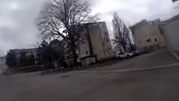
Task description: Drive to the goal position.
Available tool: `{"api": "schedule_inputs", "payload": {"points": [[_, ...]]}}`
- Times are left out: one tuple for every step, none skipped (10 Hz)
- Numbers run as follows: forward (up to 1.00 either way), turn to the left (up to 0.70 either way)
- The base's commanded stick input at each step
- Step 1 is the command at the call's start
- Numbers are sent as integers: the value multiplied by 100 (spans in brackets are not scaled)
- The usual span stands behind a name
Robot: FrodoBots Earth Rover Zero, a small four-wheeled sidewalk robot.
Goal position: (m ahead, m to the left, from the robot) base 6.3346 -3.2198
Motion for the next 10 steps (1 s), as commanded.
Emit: {"api": "schedule_inputs", "payload": {"points": [[100,-40],[100,0],[100,0],[100,0],[100,0],[100,0],[100,0],[100,0],[100,0],[100,0]]}}
